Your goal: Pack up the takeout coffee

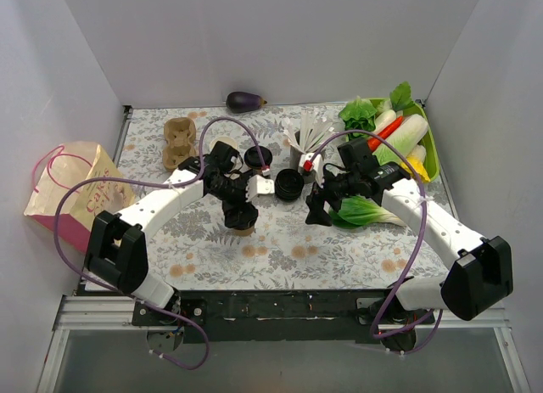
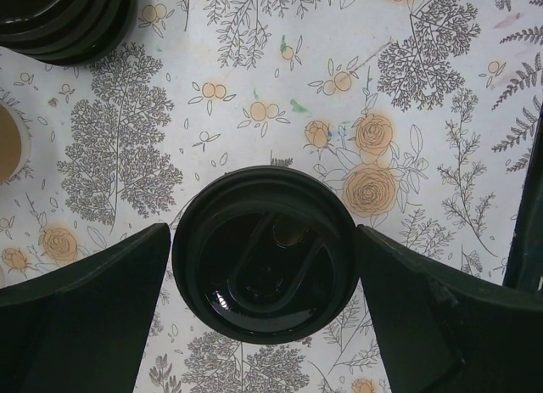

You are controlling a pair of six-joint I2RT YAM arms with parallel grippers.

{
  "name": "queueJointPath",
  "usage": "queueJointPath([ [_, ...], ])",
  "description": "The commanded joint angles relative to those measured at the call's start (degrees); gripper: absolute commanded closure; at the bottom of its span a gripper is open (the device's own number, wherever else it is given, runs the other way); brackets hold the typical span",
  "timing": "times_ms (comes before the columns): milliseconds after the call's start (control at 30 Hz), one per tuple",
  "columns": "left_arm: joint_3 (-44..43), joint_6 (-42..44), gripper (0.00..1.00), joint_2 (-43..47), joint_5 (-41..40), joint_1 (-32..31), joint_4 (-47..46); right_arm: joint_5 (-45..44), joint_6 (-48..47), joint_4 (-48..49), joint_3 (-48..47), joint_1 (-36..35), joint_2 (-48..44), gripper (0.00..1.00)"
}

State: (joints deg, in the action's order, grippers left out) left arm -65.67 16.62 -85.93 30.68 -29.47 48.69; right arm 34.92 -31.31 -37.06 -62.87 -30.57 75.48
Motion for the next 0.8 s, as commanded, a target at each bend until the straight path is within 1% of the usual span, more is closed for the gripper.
queueJointPath([
  [0, -3.32, -1.33, 0.11, -1.87, 0.0, -0.32, 1.94, 1.47, 0.37, 1.64, 0.29, 0.51, -0.16, 0.03],
  [133, -3.67, -1.33, 0.16, -2.49, -0.53, -0.23, 2.2, 1.3, 0.29, 1.99, 0.38, 0.68, -0.16, 0.03],
  [267, -4.11, -1.5, 0.27, -3.01, -1.32, -0.23, 2.81, 1.21, 0.37, 2.25, 0.91, 1.03, -0.42, 0.03],
  [300, -4.12, -1.68, 0.28, -3.1, -1.41, -0.23, 2.82, 1.21, 0.37, 2.34, 1.0, 1.12, -0.51, 0.03],
  [533, -4.91, -3.79, 0.31, -3.89, -2.37, -0.32, 0.45, 1.03, 0.55, 2.6, 1.79, 1.56, -0.86, 0.03],
  [667, -6.05, -5.28, 0.31, -6.78, -3.95, -0.15, -2.45, 0.77, 0.37, 2.6, 2.05, 2.0, -0.69, 0.03],
  [767, -8.77, -6.95, 0.33, -9.94, -5.01, -0.06, -3.94, 0.5, 0.2, 2.34, 2.31, 2.35, -0.78, 0.03],
])
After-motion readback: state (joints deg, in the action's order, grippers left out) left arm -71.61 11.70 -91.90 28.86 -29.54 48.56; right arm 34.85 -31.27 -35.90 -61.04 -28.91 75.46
